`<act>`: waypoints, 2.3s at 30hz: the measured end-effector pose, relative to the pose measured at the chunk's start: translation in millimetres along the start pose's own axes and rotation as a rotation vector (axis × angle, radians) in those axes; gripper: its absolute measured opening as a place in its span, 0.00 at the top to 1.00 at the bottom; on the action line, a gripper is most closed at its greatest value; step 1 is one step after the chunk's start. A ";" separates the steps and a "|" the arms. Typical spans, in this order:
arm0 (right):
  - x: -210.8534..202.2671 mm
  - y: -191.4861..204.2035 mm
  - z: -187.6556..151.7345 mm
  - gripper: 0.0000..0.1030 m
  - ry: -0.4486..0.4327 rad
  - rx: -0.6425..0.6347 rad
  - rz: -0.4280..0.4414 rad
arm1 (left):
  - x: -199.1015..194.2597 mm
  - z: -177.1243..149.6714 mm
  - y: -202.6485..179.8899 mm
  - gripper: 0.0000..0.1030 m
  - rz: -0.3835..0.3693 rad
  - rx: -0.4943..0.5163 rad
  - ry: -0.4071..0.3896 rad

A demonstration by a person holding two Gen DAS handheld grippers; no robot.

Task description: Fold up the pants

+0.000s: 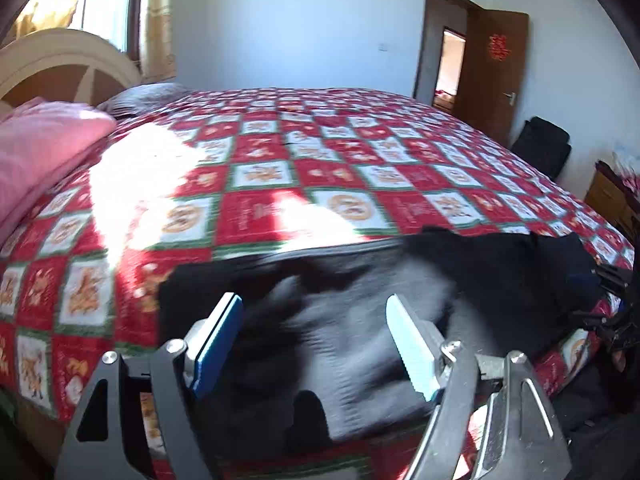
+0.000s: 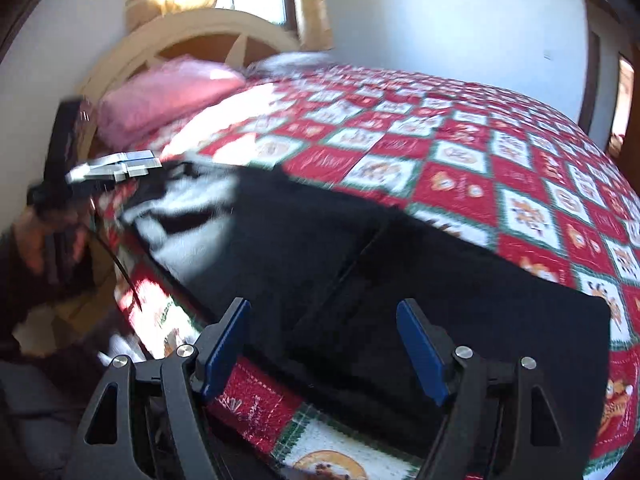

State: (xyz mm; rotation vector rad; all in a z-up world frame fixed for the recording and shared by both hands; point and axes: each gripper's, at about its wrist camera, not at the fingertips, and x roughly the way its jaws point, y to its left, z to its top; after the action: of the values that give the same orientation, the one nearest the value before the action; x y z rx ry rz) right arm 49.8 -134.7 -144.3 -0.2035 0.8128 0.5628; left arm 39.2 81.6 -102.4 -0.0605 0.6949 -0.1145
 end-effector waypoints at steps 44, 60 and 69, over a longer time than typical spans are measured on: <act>-6.1 -31.8 -11.9 0.26 -0.099 0.163 -0.054 | 5.7 -48.5 96.3 0.85 -0.281 -0.329 -0.026; -10.6 -49.6 -10.8 0.26 -0.084 0.231 -0.064 | -33.5 -10.0 58.0 0.86 -0.471 -0.310 -0.214; -13.3 -50.0 -9.0 0.26 -0.061 0.227 -0.085 | -47.2 12.0 25.1 0.87 -0.534 -0.251 -0.253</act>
State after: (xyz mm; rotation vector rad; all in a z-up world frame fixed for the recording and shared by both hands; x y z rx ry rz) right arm 64.2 -185.2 -142.6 -0.0119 0.7980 0.3915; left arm 13.1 112.6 -65.6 -0.4946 0.4231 -0.5224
